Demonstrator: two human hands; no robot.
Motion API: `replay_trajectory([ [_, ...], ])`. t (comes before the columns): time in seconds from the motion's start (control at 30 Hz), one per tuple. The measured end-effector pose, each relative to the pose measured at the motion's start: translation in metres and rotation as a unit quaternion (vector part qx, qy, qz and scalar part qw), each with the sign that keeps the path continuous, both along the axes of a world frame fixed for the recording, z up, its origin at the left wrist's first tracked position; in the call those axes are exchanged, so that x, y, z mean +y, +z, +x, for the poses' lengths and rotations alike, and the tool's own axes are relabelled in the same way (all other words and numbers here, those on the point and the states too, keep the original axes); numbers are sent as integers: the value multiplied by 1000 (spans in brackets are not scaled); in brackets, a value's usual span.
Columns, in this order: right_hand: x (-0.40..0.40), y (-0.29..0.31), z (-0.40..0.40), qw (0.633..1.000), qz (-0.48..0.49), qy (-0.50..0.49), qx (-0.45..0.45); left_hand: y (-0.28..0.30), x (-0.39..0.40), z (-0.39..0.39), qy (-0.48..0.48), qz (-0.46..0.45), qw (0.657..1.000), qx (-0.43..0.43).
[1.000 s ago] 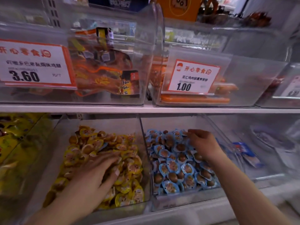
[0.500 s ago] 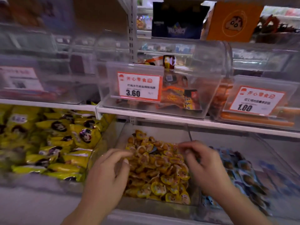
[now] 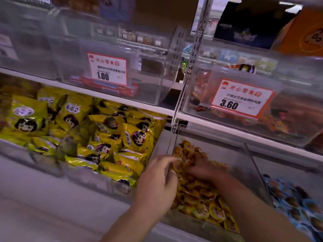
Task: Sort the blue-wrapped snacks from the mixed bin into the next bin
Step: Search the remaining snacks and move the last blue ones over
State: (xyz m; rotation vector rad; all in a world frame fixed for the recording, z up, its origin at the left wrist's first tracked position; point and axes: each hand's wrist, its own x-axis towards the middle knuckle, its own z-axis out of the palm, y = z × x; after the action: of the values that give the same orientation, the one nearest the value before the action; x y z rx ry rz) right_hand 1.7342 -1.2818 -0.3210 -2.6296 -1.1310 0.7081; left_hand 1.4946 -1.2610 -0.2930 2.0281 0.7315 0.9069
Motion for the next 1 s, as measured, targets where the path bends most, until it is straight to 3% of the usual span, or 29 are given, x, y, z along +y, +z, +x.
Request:
replay_trajectory([
  [0.27, -20, 5, -12, 989, 27, 70, -130, 3, 10, 7, 15, 0, 999, -45],
  [0.4, -35, 22, -15, 987, 47, 119, -99, 4, 4, 6, 31, 60, 997, -46],
  [0.5, -51, 36, -3, 991, 108, 80, -19, 5, -7, 7, 32, 118, 991, -54],
  [0.67, -83, 55, 26, 986, 130, 34, -100, 1, -36, 25, -29, 111, 992, -61],
  [0.77, -95, 66, 23, 980, 163, 23, -108, -4, -48, 42, -83, 22, 995, -50],
  [0.9, -102, 73, -10, 973, 200, 101, -61, -9, -44, 59, -103, -245, 963, -34],
  [1.0, -104, 73, -34, 965, 208, 140, -80, -13, -34, 66, -99, -309, 945, -31],
])
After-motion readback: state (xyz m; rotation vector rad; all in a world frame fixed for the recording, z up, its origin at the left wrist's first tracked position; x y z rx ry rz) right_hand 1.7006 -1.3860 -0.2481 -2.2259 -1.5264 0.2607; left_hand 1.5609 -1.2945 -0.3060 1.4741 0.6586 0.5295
